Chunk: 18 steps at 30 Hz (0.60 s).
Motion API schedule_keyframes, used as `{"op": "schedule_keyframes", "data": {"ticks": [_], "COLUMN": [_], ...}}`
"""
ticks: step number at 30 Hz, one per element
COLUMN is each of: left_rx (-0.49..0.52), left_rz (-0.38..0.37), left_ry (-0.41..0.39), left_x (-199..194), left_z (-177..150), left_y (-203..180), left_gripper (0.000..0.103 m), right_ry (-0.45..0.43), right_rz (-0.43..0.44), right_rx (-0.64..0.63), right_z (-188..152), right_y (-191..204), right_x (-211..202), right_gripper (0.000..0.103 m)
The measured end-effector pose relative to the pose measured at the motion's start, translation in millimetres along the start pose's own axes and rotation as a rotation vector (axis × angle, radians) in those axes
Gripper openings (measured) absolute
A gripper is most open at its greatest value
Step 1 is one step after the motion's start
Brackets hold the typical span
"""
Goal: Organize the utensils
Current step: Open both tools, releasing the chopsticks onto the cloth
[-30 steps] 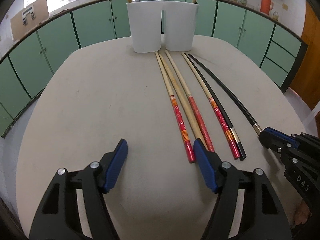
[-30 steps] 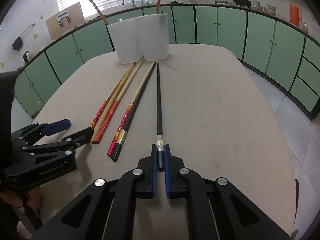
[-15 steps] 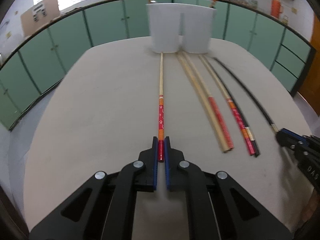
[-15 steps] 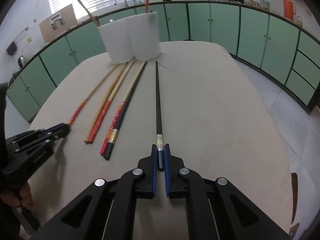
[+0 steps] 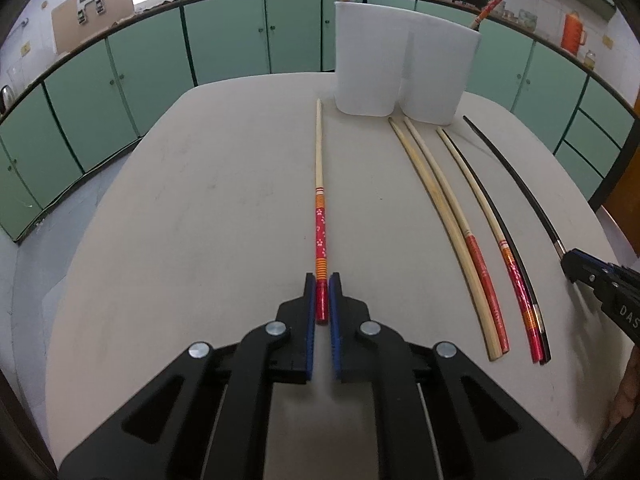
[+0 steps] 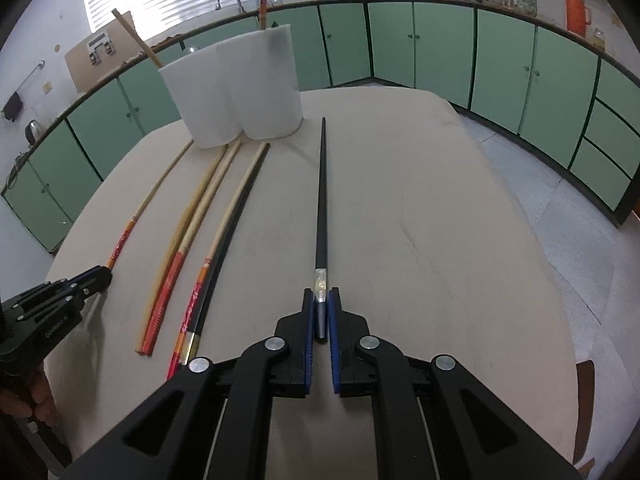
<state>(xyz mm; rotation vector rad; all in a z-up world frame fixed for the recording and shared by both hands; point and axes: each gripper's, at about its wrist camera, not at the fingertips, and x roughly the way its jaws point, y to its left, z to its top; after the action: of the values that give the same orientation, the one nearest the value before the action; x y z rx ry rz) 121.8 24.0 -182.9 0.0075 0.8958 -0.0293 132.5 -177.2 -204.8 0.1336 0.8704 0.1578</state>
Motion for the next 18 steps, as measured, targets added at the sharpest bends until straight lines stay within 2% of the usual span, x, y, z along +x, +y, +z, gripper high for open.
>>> {"op": "schedule_keyframes", "data": {"ticks": [2,8,11,14,18], "left_rx": [-0.008,-0.063,-0.061,-0.038,-0.018], "left_rz": [-0.029,-0.114,-0.110,-0.105,-0.092], "left_ry": [-0.004,-0.006,-0.005,-0.004,-0.015], "left_x": [-2.2,-10.4,-11.5,-14.3,-16.6], "left_z": [-3.9,-15.1,-15.5,-17.7,-21.6], "left_y": [4.2,22.3,21.1,15.2,12.6], "left_gripper": [0.015,0.015,0.015,0.022,0.024], "right_ry": [-0.002,-0.019,-0.020,-0.015,-0.016], "right_rz": [0.002,0.012,-0.002,0.002,0.010], "right_rx": [-0.024,-0.052,-0.072,-0.078,-0.070], "right_z": [-8.0,-30.4,-31.6,-31.5,-32.0], "right_y": [1.3,0.5,3.8,3.4,2.5], "right_x": [-5.4,-21.0,-22.9,-23.1,-23.8], "right_gripper": [0.022,0.023,0.023,0.024,0.024]}}
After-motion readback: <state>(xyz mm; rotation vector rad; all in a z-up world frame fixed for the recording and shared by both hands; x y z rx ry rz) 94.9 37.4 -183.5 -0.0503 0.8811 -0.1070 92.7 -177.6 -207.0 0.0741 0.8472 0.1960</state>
